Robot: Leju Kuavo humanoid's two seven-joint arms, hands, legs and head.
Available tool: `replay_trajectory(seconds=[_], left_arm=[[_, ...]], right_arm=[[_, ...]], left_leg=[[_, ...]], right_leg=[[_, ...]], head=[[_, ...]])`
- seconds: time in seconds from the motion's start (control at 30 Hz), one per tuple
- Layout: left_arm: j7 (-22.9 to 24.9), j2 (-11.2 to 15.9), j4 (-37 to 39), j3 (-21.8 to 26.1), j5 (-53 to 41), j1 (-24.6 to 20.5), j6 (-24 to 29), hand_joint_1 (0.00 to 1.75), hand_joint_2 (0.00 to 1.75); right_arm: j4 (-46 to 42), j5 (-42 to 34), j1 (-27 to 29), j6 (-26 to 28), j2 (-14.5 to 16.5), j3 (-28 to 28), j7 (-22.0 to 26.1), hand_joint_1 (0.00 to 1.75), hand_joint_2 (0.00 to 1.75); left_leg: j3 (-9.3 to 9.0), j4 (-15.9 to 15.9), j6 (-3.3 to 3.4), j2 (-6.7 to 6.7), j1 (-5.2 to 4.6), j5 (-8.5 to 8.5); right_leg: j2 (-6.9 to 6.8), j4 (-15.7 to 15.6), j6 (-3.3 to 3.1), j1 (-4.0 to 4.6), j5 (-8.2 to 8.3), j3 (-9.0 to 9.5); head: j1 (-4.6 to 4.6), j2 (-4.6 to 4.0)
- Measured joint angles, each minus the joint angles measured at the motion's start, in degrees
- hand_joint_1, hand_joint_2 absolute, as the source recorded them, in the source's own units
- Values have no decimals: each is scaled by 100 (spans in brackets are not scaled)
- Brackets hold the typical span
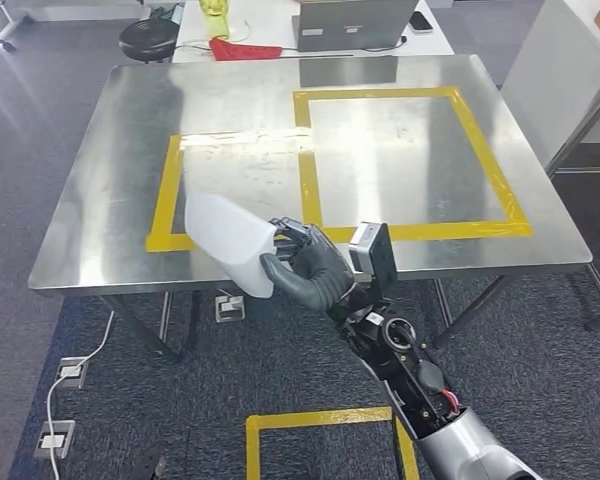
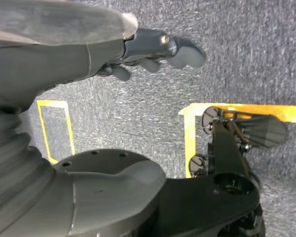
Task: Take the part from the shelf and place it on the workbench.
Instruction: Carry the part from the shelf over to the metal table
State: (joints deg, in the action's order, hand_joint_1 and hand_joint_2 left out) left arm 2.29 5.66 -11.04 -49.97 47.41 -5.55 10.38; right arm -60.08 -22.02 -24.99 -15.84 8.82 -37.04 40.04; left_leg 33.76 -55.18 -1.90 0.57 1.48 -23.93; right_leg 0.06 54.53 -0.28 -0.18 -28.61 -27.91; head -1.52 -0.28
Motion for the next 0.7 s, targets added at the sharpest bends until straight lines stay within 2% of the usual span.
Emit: replay_trajectory(seconds=[0.07,0.2,0.27,0.37,0.43,0.7], left_arm=[[-6,2,0,-3,0,3,0,0,175],[-57,-2,0,-14,0,-1,0,0,175],[-67,-5,0,-22,0,-10,-1,0,175],[-67,-9,0,-72,1,-21,-4,0,175],[-66,-10,0,-104,11,-24,-4,0,175],[-57,-25,0,-175,25,-24,-14,0,175]], right_arm=[[2,37,-16,81,2,6,-1,175,175],[97,215,-238,493,56,-14,-9,175,175],[222,333,-409,746,126,-33,-15,175,175],[498,514,-685,1068,266,-99,-21,175,175],[685,594,-861,1208,380,-139,-21,175,175],[1170,847,-1236,1572,665,-255,-28,175,175]], left_leg=[[0,0,16,6,-21,-8],[1,-2,65,6,-54,-19],[2,-4,87,5,-62,-19],[3,-7,107,5,-68,-14],[2,-7,113,5,-71,-10],[-18,26,122,4,-66,12]], right_leg=[[-1,-29,-17,-12,16,15],[-1,-70,15,-35,36,32],[-1,-80,56,-41,43,34],[-2,-91,149,-50,48,33],[-3,-92,177,-48,50,31],[-5,-90,179,-32,54,31]], head=[[43,0],[81,0],[86,0],[90,0],[90,0],[91,0]])
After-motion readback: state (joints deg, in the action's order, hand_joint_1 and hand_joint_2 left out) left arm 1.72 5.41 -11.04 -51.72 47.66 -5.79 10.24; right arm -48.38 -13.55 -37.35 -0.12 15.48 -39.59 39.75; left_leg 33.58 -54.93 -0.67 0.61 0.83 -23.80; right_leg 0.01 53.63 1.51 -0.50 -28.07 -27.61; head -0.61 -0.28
